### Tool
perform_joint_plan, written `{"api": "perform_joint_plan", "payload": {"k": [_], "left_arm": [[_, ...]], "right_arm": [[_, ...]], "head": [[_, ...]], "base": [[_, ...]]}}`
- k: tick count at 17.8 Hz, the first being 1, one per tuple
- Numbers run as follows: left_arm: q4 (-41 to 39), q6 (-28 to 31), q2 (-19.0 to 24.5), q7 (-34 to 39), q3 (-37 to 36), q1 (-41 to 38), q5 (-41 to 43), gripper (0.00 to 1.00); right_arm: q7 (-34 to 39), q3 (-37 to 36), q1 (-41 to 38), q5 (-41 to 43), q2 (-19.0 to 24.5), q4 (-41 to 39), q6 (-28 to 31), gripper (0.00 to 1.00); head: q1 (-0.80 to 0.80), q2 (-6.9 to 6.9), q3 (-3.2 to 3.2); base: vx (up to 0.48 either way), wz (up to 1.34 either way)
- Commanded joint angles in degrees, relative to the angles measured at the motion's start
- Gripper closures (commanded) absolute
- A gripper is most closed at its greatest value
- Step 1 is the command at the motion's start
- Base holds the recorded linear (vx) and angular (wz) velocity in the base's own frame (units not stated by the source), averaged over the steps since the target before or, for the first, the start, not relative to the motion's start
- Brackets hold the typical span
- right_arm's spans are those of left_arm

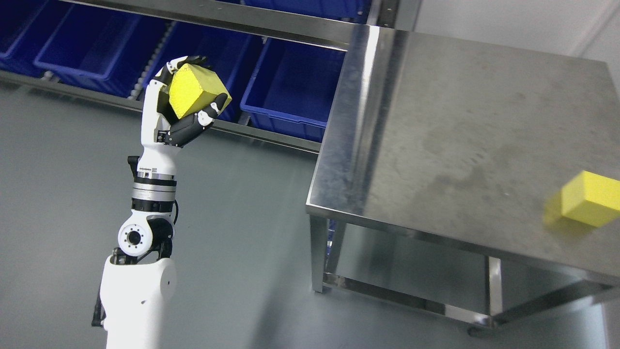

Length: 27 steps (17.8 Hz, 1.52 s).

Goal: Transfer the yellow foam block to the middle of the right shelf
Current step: 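Hold the cube in the left hand while turning toward the blue bins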

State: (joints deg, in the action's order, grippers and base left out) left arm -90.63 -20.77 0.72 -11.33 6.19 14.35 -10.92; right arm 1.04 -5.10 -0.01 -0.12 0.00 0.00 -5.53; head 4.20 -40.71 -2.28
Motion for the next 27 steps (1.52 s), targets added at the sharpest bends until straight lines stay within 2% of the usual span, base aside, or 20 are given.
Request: {"api": "perform_joint_plan", "payload": {"k": [1,5,15,27], "left_arm": [[-5.0,-0.2,0.3,-0.4,3.6,-3.5,-0.3,0.65],[-5.3,-1.8,0.3,-0.4,4.1,-5.7,-0.2,0.65],[-5.2,-1.8,0.3,-0.4,4.3,-5.6,-0.2,0.65],[-5.2,-1.1,0.3,-0.5,6.8,-7.1,-0.2,0.65]], "right_arm": [[0.0,0.0,0.2,0.1,-1.0,-1.0,0.0,0.0],[0.0,0.0,0.2,0.1,-1.0,-1.0,0.0,0.0],[0.0,0.0,0.1,0.1,-1.0,-1.0,0.0,0.0],[0.0,0.0,0.2,0.1,-1.0,-1.0,-0.1,0.0]], "head": [[0.0,0.0,0.0],[0.0,0.01,0.0],[0.0,0.01,0.0],[0.0,0.01,0.0]], "base": [[0.041,0.87],[0.05,1.0],[0.078,1.01],[0.152,0.45]]}}
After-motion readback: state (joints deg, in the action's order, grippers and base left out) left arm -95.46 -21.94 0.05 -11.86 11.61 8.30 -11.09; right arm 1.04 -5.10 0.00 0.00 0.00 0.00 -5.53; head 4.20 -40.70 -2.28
